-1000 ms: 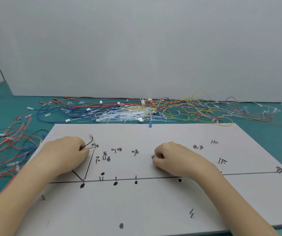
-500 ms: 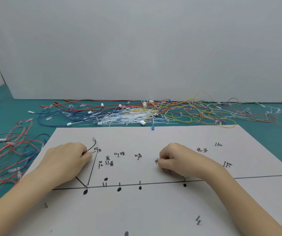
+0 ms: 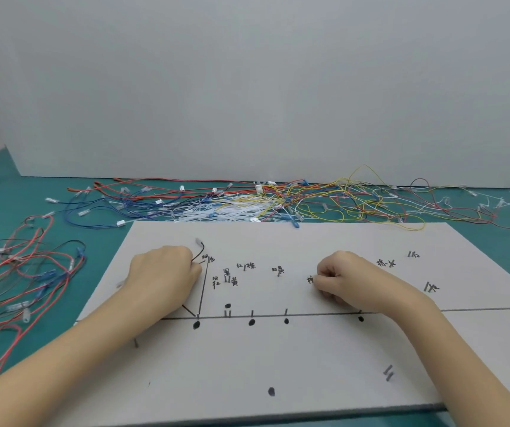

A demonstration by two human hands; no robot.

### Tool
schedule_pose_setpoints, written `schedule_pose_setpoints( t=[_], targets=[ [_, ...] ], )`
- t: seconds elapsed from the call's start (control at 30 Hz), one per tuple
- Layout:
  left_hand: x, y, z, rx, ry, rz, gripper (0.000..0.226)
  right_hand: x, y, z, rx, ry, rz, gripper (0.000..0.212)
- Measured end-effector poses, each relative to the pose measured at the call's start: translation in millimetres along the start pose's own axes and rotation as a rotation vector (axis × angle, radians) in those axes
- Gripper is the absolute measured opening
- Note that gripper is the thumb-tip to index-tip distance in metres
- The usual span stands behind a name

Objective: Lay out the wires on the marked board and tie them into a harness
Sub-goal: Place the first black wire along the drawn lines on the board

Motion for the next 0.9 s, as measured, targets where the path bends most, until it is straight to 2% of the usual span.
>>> schedule_pose_setpoints(
  t=[0.2,0.7,0.83,0.9],
  targets=[
    [-23,1,-3,0.139,0.002,0.058,0.039,-13,8,-10,-0.054,-0.027,0.030,0.032],
    [-6,1,-23,0.109,0.006,0.021,0.031,-13,12,-28,-0.145,-0.095,-0.040,0.033],
    [-3,7,-20,0.228,-0.007,0.004,0.037,-11,19,-30,-0.229,-0.126,0.010,0.038],
    [-3,15,-14,0.348,-0.036,0.039,0.044,-11,20,-28,-0.246,-0.127,-0.110,0.040]
  ],
)
Point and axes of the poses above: each hand's wrist, its own x-axis away from the middle knuckle, its own y-axis out of the back of the hand, z = x × y, the point moved 2 cm from there along -x, towards the middle knuckle, and after that the axes turned 4 degrees about z, right-handed, at the moved point
